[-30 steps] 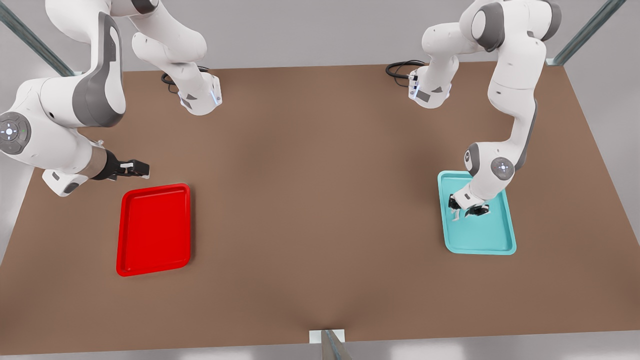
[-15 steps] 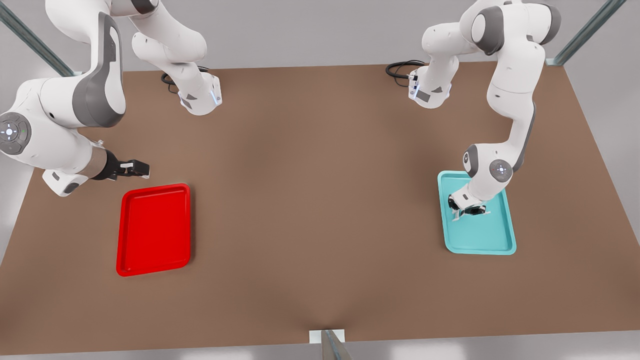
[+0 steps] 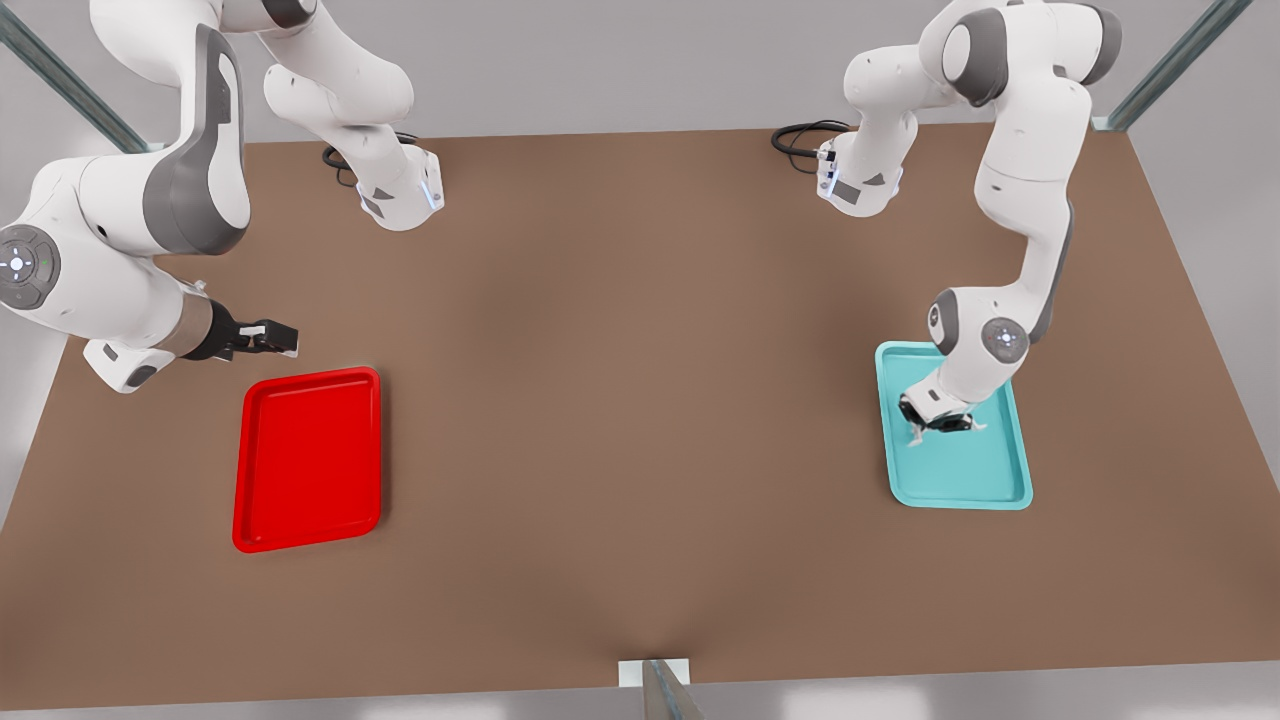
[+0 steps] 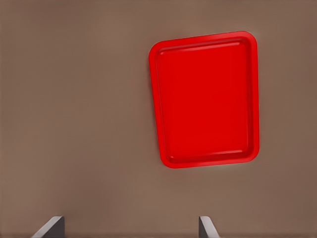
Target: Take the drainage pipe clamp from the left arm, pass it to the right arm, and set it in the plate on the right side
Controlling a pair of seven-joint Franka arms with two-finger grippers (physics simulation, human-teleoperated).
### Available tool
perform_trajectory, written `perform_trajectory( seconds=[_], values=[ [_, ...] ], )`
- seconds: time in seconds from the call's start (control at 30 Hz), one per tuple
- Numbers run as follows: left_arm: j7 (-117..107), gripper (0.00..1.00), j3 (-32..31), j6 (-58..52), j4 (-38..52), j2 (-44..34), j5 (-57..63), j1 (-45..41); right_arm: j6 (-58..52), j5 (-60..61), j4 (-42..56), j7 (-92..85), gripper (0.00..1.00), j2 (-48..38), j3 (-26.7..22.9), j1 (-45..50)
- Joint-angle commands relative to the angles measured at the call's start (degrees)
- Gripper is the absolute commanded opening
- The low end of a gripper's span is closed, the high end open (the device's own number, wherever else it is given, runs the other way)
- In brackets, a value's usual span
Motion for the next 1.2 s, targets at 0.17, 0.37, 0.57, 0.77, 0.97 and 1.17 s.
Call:
perform_trajectory(
  seconds=[0.17,0.37,0.57,0.77,0.97,1.17],
  values=[
    [-52.87,0.21,-0.4,-33.6,20.37,-3.64,-0.7,-15.67,-0.02,0.05,0.07,-0.01,1.0,-0.06,0.0,0.0],
    [-105.87,0.21,-0.4,-34.04,31.79,-0.04,-8.17,-29.56,-0.02,0.05,-0.02,-0.01,1.0,-0.06,0.0,0.0],
    [-157.28,0.21,-0.48,-33.61,44.28,6.47,-9.05,-34.75,-0.02,0.05,0.07,-0.01,1.0,-0.06,0.0,0.0],
    [-194.83,0.21,-0.22,-29.3,44.9,6.91,-16.78,-34.31,-0.02,0.05,-0.02,-0.01,1.0,0.12,0.09,0.09],
    [-219.89,0.21,-2.68,-22.53,49.73,12.01,-19.42,-36.86,2.87,0.05,1.65,0.87,1.0,5.56,6.59,1.06],
    [-224.55,0.21,-1.89,-22.44,50.7,13.85,-19.07,-39.06,9.82,0.49,1.56,3.86,1.0,8.73,7.74,8.26]
  ],
)
